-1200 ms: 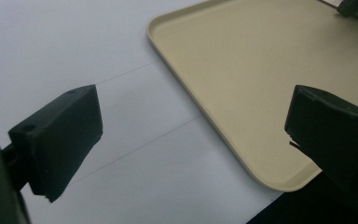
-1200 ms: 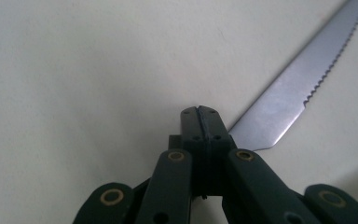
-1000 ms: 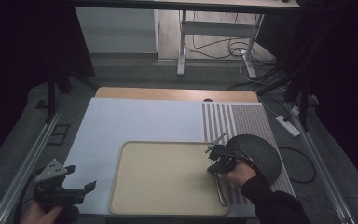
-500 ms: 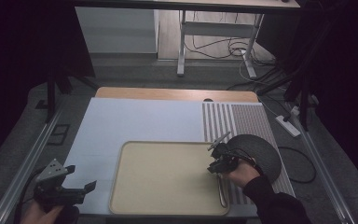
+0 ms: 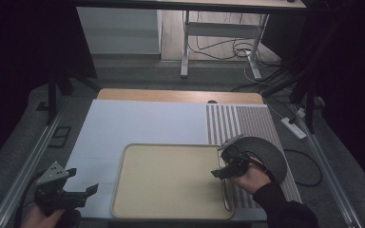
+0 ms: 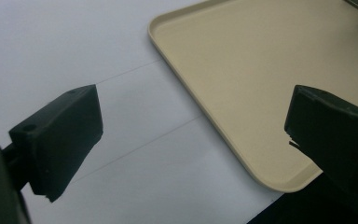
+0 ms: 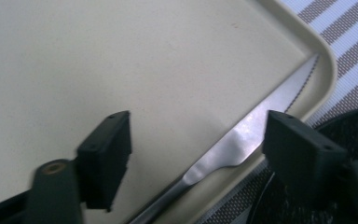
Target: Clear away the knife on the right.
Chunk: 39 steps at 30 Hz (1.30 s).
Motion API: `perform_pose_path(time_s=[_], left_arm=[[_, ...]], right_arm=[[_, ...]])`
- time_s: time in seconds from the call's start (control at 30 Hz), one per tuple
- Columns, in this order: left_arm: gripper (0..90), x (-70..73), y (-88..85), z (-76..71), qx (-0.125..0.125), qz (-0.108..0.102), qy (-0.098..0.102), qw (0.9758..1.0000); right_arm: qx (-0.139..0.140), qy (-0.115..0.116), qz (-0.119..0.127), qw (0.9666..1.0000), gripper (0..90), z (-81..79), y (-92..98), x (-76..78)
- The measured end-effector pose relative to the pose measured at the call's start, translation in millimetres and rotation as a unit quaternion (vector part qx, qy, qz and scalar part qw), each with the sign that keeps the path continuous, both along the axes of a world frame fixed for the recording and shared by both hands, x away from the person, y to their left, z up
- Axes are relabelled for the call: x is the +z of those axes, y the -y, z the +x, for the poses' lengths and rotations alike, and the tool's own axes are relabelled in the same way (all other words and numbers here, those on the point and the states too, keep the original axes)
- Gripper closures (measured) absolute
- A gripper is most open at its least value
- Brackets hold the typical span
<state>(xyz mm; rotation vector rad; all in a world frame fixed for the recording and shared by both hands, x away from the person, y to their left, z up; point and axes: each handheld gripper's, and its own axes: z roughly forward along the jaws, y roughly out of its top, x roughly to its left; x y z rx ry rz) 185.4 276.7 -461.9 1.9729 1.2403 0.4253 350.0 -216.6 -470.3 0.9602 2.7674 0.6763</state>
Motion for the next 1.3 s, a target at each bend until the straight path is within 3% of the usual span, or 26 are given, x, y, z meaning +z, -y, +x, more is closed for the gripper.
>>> perform_pose_path(time_s=[0.17,0.33,0.73,1.3], left_arm=[[4.2,0.1,0.1,-0.1,0.000,0.000,0.000,1.0000],[4.2,0.1,0.1,-0.2,0.000,0.000,0.000,1.0000],[4.2,0.1,0.1,-0.2,0.000,0.000,0.000,1.0000],[4.2,0.1,0.2,-0.3,0.000,0.001,0.000,1.0000]], right_arm=[[-0.023,0.007,0.007,0.9997,9.9,-1.0,3.8,0.6],[-0.044,0.017,0.021,0.9987,9.0,-1.5,6.0,0.8],[-0.041,0.029,0.017,0.9986,2.4,-9.1,17.9,2.5],[-0.067,0.050,0.037,0.9958,0.0,-34.1,46.7,12.6]])
